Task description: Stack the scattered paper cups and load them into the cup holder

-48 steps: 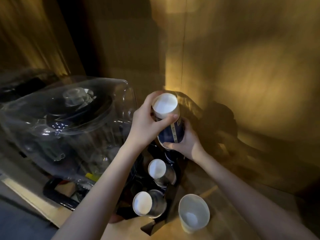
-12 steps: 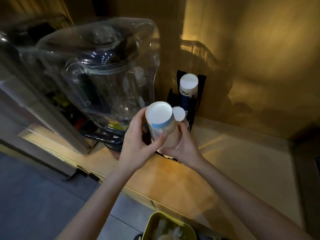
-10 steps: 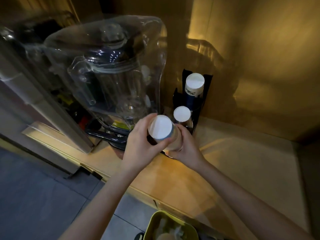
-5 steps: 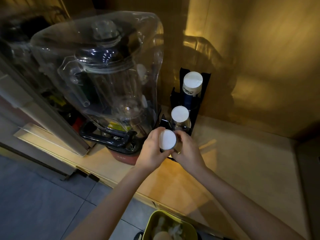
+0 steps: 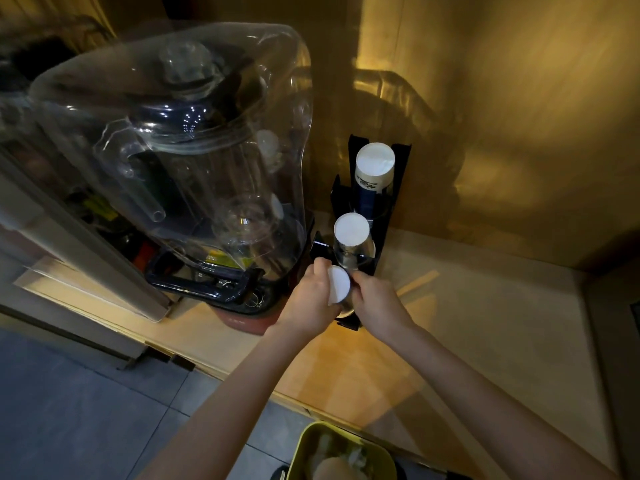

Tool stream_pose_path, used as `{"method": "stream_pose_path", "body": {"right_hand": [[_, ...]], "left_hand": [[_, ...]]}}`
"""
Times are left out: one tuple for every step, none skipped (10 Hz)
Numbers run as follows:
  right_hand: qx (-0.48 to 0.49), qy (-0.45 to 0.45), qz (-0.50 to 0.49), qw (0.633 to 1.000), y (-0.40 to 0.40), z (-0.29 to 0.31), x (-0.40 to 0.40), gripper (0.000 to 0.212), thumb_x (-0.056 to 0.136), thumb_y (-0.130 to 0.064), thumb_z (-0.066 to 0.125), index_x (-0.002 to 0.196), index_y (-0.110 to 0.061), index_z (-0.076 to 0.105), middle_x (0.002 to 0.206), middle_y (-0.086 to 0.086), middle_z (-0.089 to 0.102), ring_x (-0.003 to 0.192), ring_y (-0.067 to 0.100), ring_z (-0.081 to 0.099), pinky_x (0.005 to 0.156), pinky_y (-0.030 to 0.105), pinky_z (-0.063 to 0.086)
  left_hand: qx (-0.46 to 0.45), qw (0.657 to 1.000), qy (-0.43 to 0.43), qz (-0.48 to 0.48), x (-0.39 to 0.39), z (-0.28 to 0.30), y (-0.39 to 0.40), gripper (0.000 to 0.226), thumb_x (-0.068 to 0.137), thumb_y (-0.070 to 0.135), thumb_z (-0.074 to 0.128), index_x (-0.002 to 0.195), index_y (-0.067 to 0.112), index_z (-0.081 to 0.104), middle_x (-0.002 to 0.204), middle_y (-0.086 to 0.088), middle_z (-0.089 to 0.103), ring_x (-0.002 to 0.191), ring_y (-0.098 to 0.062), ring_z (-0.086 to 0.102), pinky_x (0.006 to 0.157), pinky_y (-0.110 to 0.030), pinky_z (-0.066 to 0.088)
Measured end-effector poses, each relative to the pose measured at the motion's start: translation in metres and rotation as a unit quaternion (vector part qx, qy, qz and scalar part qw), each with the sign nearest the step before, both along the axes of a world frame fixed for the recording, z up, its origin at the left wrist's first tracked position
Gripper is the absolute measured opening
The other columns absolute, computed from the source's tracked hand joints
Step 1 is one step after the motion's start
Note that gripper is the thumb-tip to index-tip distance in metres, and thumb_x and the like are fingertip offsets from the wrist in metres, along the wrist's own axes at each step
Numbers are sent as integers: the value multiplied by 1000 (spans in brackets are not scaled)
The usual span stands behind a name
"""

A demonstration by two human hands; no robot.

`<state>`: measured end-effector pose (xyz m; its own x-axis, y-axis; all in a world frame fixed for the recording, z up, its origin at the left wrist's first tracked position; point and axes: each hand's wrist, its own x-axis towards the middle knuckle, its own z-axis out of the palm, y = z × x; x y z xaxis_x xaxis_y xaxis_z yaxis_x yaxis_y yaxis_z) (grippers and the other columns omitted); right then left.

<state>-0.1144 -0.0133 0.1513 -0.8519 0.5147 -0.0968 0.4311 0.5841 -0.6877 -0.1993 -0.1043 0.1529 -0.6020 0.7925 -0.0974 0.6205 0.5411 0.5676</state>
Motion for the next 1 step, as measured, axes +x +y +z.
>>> {"method": "stream_pose_path", "body": {"right_hand": [[-64,-17,-13,998,5,6,-1,27,90,-14,47,113,-9,59,104,12,68,92,23,61,69,28,46]], "left_hand": [[-30,999,-7,9,0,6,5,65,75,25,69,124,5,32,127,-17,45,110,-34,52,82,-35,44]]}}
